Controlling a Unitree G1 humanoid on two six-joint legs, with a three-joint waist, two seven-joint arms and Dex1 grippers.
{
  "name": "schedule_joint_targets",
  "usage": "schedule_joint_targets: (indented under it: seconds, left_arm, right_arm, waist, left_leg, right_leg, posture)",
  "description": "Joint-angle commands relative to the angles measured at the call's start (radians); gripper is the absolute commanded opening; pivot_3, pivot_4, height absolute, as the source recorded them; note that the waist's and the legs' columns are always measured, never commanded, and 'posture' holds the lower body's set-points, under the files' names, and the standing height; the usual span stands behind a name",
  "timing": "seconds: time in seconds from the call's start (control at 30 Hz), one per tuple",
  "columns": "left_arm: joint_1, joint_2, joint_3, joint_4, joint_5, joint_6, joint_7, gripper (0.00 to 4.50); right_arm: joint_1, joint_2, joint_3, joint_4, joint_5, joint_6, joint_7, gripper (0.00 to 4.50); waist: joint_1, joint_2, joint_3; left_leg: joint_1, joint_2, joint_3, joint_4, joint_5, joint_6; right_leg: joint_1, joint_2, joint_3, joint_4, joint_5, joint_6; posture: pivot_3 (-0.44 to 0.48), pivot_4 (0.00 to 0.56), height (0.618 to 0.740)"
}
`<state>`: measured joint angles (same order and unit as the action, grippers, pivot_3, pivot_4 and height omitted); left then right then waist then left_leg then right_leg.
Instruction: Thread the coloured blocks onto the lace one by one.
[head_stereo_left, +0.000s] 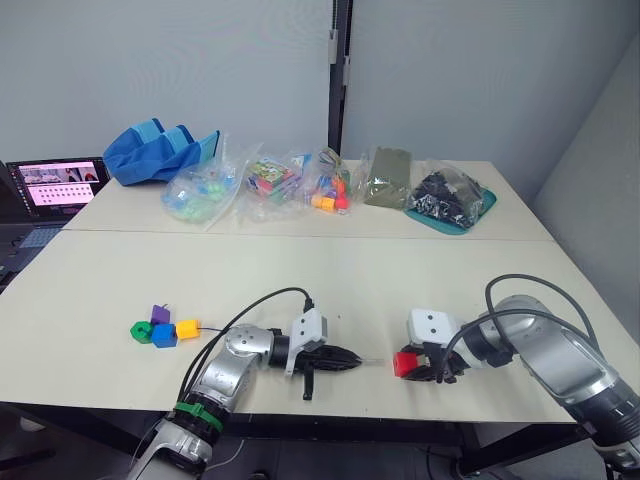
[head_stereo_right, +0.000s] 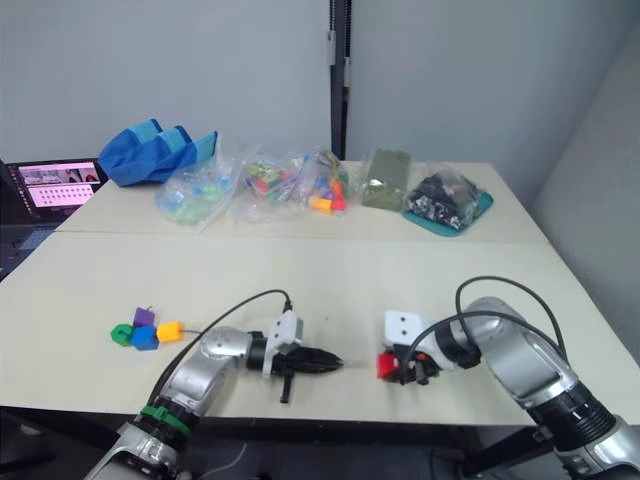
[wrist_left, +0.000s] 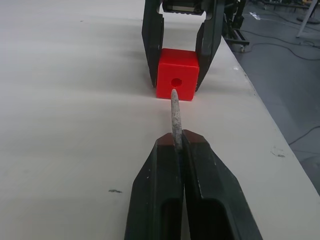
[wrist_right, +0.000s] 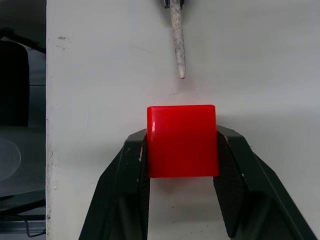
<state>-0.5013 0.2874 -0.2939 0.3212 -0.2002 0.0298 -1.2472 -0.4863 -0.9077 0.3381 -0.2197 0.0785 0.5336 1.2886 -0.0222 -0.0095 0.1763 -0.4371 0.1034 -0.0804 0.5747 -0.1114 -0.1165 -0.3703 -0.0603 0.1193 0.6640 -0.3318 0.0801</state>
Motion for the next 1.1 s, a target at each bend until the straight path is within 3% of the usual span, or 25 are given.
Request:
schedule_joint_targets:
  seconds: [0.03, 0.63, 1.1]
  left_arm:
    - [-0.021, -0.015, -0.009, 0.002, 0.005, 0.000, 0.008, 0.00]
    - [-0.030, -0.056, -0.046, 0.005, 0.041, 0.014, 0.031, 0.00]
    - [-0.035, -0.026, -0.029, -0.033, 0.030, 0.052, 0.034, 0.00]
  right_arm:
    - [0.019, 0.004, 0.001, -0.031, -0.001, 0.014, -0.015, 1.19]
    - [0.022, 0.008, -0.004, -0.066, 0.011, 0.049, -0.035, 1.19]
    - [-0.054, 0.143, 0.076, -0.061, -0.011, 0.096, -0.071, 1.19]
  waist:
    - [-0.001, 0.000, 0.000]
    - [-0.001, 0.000, 0.000]
    - [-0.024, 0.000, -0.001]
  left_leg:
    - [0.000, 0.000, 0.000, 0.000, 0.000, 0.000]
    - [0.001, 0.000, 0.000, 0.000, 0.000, 0.000]
    - [0.002, 0.000, 0.000, -0.001, 0.000, 0.000]
  right_leg:
    - [0.000, 0.000, 0.000, 0.000, 0.000, 0.000]
    - [0.001, 0.000, 0.000, 0.000, 0.000, 0.000]
    - [0.001, 0.000, 0.000, 0.001, 0.000, 0.000]
  posture:
    - [0.000, 0.150, 0.740]
    - [0.000, 0.150, 0.740]
    - [0.000, 0.150, 0.740]
